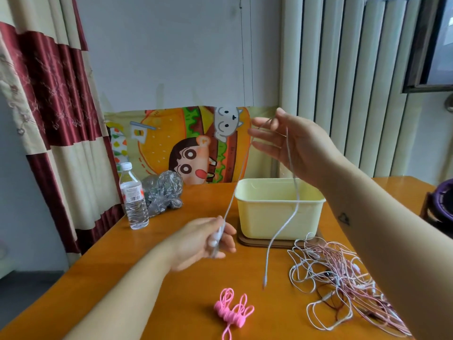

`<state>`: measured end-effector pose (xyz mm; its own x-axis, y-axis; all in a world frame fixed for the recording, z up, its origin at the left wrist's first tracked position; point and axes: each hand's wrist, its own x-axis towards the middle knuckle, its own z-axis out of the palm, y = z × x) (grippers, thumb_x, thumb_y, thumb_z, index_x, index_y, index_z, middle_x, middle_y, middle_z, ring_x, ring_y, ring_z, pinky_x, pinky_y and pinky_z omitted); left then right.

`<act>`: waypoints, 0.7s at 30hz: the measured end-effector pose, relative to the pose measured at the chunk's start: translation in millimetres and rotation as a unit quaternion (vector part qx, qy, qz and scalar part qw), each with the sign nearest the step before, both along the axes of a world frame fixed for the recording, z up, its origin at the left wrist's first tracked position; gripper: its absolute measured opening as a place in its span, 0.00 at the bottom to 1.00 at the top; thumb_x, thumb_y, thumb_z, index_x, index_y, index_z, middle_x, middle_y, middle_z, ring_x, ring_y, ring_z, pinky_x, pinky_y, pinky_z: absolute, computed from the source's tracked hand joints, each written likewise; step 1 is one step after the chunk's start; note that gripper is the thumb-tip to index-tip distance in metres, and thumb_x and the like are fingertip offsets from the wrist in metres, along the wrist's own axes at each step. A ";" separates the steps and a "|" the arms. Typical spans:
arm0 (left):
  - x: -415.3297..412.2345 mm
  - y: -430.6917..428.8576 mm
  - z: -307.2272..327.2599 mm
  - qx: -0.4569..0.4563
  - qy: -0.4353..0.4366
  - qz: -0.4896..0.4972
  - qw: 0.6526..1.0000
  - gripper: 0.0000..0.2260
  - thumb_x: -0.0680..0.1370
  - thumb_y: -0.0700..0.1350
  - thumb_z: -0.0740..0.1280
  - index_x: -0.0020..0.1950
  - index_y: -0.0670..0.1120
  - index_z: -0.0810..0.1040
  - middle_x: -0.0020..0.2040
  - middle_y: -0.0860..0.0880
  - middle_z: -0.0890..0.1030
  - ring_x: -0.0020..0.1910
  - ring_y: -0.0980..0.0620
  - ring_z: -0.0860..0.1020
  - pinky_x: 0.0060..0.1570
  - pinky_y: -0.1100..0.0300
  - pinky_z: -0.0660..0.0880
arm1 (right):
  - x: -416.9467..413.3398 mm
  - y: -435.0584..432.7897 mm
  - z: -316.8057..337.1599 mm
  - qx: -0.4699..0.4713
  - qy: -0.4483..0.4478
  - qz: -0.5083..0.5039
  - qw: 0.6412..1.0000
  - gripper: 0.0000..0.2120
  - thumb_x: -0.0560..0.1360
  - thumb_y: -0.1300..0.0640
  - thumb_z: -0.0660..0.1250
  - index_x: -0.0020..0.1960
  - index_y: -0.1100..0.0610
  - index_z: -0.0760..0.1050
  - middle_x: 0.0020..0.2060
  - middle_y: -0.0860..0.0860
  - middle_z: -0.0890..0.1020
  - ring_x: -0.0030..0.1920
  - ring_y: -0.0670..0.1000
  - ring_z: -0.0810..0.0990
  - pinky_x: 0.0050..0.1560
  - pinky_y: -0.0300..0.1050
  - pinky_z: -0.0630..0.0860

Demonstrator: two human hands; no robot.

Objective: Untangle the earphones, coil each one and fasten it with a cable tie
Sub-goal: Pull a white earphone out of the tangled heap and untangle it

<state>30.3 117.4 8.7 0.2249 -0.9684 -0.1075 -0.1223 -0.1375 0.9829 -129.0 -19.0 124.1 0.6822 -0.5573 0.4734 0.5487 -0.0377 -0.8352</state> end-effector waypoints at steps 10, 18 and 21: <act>-8.7 17.6 37.6 -0.220 0.363 -0.218 0.879 0.17 0.84 0.47 0.51 0.58 0.37 0.73 0.45 0.42 0.80 0.52 0.44 0.79 0.68 0.37 0.60 | 0.6 -46.5 -66.1 0.226 0.157 -0.042 0.960 0.18 0.82 0.53 0.54 0.36 0.57 0.69 0.34 0.53 0.74 0.22 0.46 0.73 0.24 0.36 0.74; 0.0 0.5 65.5 -0.412 0.431 0.114 0.795 0.13 0.83 0.46 0.52 0.57 0.45 0.74 0.50 0.51 0.84 0.54 0.52 0.82 0.58 0.45 0.73 | 4.3 -2.0 -87.1 -0.290 0.531 -0.019 0.796 0.15 0.80 0.51 0.60 0.46 0.57 0.82 0.30 0.48 0.72 0.27 0.46 0.63 0.29 0.37 0.62; 13.0 -10.9 56.6 -0.398 0.376 0.194 0.814 0.14 0.84 0.46 0.49 0.59 0.47 0.73 0.53 0.51 0.83 0.54 0.53 0.80 0.58 0.49 0.71 | 4.7 21.6 -71.8 -0.416 0.535 0.008 0.735 0.16 0.80 0.48 0.59 0.45 0.52 0.83 0.30 0.45 0.73 0.30 0.45 0.67 0.36 0.38 0.65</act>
<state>43.3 106.5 65.3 0.6904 -0.6706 0.2714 0.4559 0.6946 0.5564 -124.3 2.6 52.3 0.9156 -0.3663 -0.1657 -0.3993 -0.7811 -0.4800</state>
